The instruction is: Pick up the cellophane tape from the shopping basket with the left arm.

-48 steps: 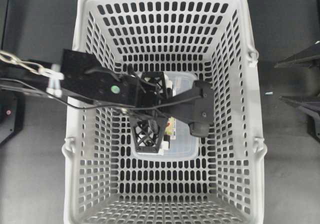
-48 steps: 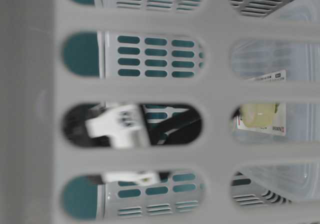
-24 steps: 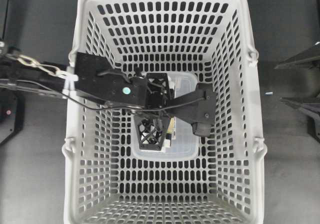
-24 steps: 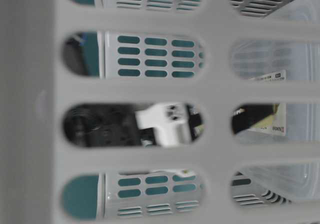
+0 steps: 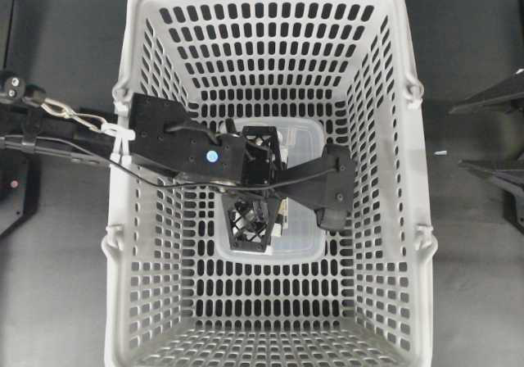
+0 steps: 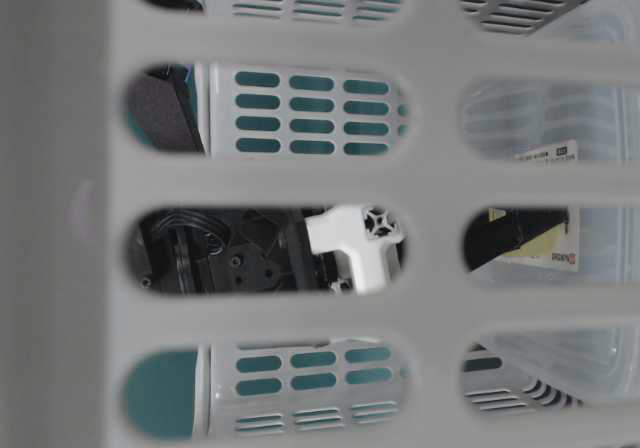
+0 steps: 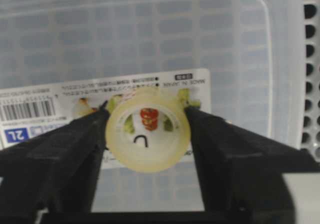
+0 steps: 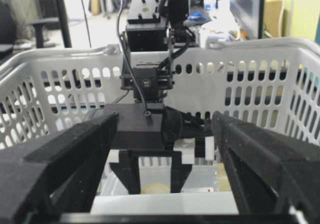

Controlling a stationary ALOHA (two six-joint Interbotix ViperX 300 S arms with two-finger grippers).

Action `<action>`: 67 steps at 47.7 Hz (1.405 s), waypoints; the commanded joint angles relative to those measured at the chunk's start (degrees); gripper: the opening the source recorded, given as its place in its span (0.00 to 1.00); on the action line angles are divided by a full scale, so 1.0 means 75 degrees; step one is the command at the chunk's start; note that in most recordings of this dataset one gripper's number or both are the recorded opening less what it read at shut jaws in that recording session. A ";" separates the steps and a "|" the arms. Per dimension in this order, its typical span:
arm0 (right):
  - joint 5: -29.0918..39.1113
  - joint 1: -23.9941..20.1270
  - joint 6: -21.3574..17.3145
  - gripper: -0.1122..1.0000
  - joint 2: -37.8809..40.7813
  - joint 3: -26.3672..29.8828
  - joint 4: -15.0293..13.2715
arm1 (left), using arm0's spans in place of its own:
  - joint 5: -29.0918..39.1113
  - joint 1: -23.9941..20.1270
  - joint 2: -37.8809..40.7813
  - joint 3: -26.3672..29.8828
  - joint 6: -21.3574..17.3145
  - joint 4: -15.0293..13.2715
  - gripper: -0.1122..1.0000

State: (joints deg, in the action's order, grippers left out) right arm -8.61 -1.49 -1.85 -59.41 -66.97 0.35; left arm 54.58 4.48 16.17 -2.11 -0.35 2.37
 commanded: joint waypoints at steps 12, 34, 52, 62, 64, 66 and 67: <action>-0.0035 -0.0023 -0.0012 0.77 0.0035 0.0164 0.0023 | 0.0727 0.0035 -0.0750 0.0727 -0.0012 0.0035 0.55; -0.0035 -0.0035 -0.0012 0.77 0.0035 0.0176 0.0023 | 0.4125 0.0070 -0.0937 0.4055 0.0023 0.0023 0.55; -0.0047 -0.0023 -0.0012 0.77 0.0035 0.0176 0.0023 | 0.4078 0.0070 -0.0633 0.4277 0.0000 0.0023 0.55; -0.0047 -0.0023 -0.0012 0.77 0.0035 0.0164 0.0023 | 0.3996 0.0047 -0.0621 0.4254 0.0000 0.0023 0.55; -0.0035 -0.0023 -0.0012 0.77 0.0035 0.0164 0.0023 | 0.3996 0.0047 -0.0598 0.4254 0.0000 0.0023 0.55; -0.0035 -0.0023 -0.0012 0.77 0.0035 0.0164 0.0023 | 0.3996 0.0047 -0.0586 0.4254 0.0000 0.0023 0.55; -0.0035 -0.0023 -0.0012 0.77 0.0035 0.0164 0.0023 | 0.3996 0.0047 -0.0574 0.4254 0.0000 0.0023 0.55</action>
State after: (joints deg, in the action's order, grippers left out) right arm -8.61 -1.58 -1.85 -59.50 -66.88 0.35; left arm 84.90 4.83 12.48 28.48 -0.35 2.46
